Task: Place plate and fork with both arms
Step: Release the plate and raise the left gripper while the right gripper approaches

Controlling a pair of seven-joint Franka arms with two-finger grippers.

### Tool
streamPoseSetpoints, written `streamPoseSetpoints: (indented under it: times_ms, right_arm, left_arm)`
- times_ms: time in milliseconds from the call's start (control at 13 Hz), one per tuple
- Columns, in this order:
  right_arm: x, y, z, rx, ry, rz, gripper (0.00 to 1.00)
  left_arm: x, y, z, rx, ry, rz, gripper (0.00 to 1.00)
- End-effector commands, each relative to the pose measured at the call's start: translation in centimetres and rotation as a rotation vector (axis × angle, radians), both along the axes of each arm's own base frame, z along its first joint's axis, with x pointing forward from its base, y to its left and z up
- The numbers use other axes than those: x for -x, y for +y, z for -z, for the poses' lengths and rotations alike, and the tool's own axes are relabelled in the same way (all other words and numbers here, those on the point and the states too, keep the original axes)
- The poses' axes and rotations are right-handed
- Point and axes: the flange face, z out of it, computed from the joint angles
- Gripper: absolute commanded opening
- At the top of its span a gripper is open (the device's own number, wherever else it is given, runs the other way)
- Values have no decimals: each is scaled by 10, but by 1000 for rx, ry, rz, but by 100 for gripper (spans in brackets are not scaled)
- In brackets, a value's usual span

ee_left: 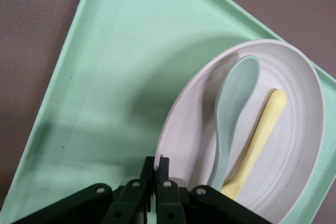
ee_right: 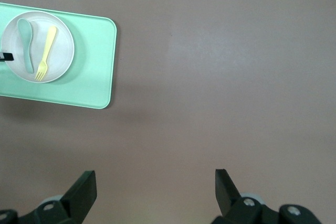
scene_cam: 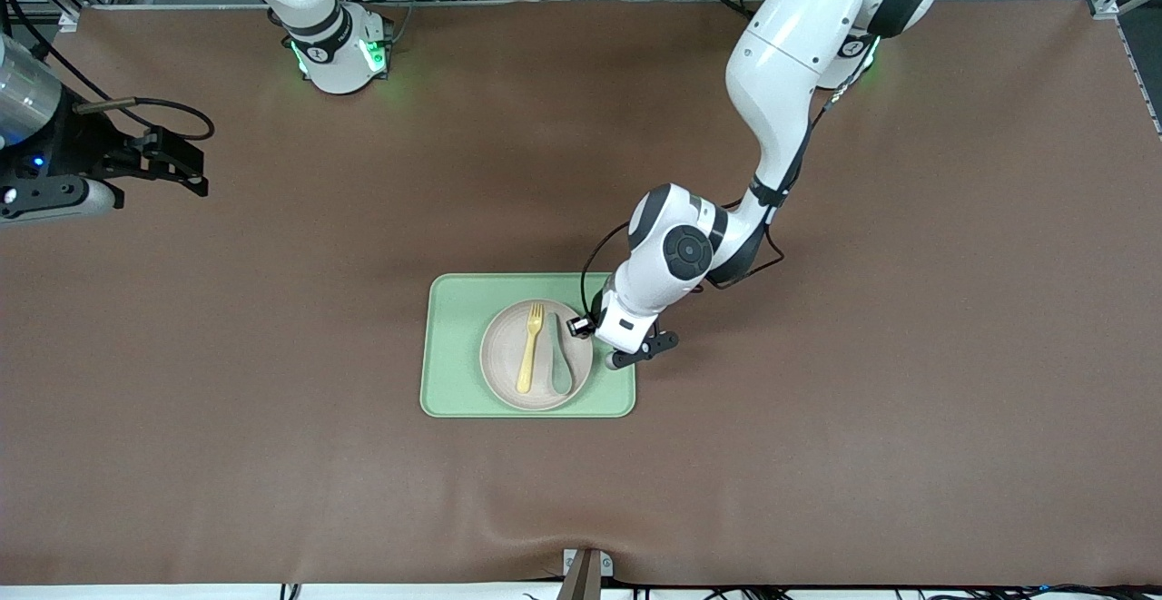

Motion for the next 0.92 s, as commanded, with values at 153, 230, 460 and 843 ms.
streamPoseSetpoints:
  times_ms: [153,230,460,843]
  right_arm:
    - [-2,3,1,-1,-5,5,100]
    - [-2,3,1,-1,-5,5,100]
    - [-2,3,0,-2,-7,5,100]
    - [-5,12,2,-4,-20,-9,100]
  left_arm:
    - [-3,5,0,3,-12,-31,63]
    - [-4,5,-4,9,-13,-37,91]
    - [-9,4,-31,26,-21,-75,100]
    - [-32,39,-121,-37,-43,-47,100]
